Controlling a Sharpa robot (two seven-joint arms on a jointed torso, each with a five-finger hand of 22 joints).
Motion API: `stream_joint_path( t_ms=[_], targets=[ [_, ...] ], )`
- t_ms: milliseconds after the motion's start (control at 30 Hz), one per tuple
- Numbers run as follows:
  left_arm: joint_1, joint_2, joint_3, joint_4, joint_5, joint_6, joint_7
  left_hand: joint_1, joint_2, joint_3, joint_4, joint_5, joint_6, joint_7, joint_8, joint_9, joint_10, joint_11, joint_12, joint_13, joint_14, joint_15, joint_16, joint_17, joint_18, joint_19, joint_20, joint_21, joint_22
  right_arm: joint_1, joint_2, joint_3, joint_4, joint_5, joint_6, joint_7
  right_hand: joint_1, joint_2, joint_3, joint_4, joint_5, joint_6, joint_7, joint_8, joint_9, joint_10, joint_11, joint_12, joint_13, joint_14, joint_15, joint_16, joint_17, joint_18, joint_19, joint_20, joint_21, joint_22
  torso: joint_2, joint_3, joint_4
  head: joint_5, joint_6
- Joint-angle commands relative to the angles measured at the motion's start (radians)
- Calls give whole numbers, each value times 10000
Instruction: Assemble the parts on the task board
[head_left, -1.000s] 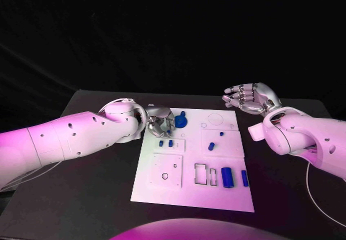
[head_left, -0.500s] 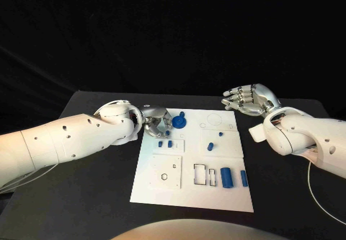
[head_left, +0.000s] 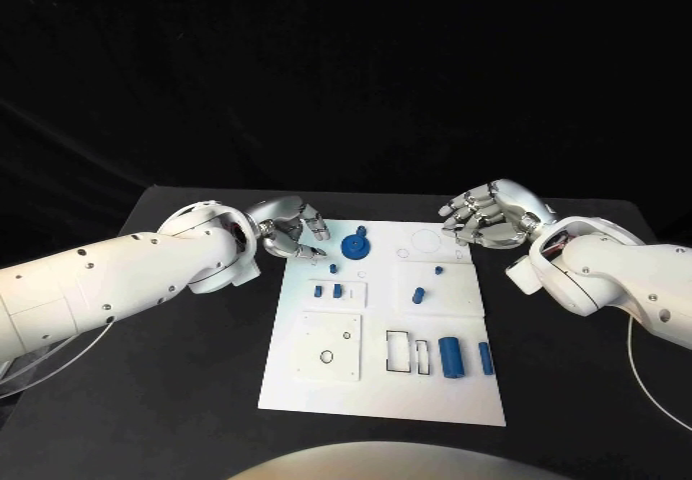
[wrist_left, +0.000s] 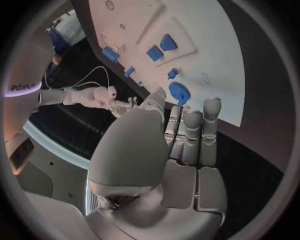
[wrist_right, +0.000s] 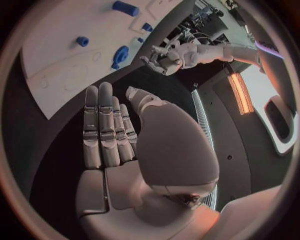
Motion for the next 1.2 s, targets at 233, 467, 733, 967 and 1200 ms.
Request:
stream_joint_path(
  t_ms=[233, 467, 733, 967, 1200],
  targets=[
    [9, -773, 42, 466, 7297, 354, 2062, 344, -80, 1407, 29, 121, 518, 23, 225, 64, 991, -149, 143, -38, -880, -213, -1199, -1586, 301, -937, -240, -1108, -1268, -27, -130, 2, 374, -4919, 950, -1978, -680, -358, 970, -538, 6, 440, -236, -96, -123, 979, -279, -817, 51, 951, -350, 2752, 1706, 8, 145, -385, 2409, 2182, 15, -9, 9, -345, 41],
    [7, -974, 38, 668, 9230, 622, 2574, 219, -239, 2064, -33, 110, 551, -21, 278, 98, 1428, -263, 332, 19, -1040, -280, -1578, -1771, 303, -1008, -301, -1409, -1453, -171, 46, 2, 587, -7066, 1195, -3066, -1126, -571, 1345, -646, -28, 506, -304, -118, -46, 1185, -297, -1218, 106, 1323, -360, 5917, 3928, -201, 755, -411, 4649, 4136, 6, -31, 6, -539, 50],
    [7, -1013, 36, 776, 9670, 1026, 2768, 103, -344, 2247, -42, 93, 511, -3, 276, 106, 1421, -251, 335, 17, -1077, -275, -1696, -1823, 297, -1016, -308, -1515, -1520, -299, 280, 3, 590, -8134, 1718, -3807, -1369, -675, 1243, -694, -29, 422, -230, -157, 22, 907, -199, -1482, 107, 1579, -278, 8665, 6305, -678, 1984, -317, 7572, 6526, 25, -29, 6, -656, 76],
    [8, -1038, 36, 806, 9752, 1097, 2898, -33, -446, 2397, -65, 74, 436, 32, 266, 113, 1347, -211, 322, 11, -1211, -233, -1834, -1874, 286, -1082, -277, -1665, -1603, -403, 395, 2, 547, -8446, 1731, -4036, -1393, -671, 1217, -711, -27, 396, -211, -169, 38, 851, -175, -1496, 113, 1590, -249, 9127, 6690, -756, 2153, -288, 8046, 6930, 38, -9, 15, -650, 65],
    [8, -1059, 37, 820, 9786, 1111, 2929, -45, -455, 2414, -70, 74, 432, 34, 268, 115, 1343, -209, 324, 12, -1226, -229, -1843, -1877, 286, -1091, -273, -1681, -1611, -475, 521, 2, 484, -8524, 1765, -4106, -1345, -588, 1317, -708, -17, 507, -264, -104, 84, 996, -223, -1423, 153, 1594, -271, 9430, 6925, -837, 2352, -287, 8541, 7339, 22, -15, 17, -618, 26]
  ],
)
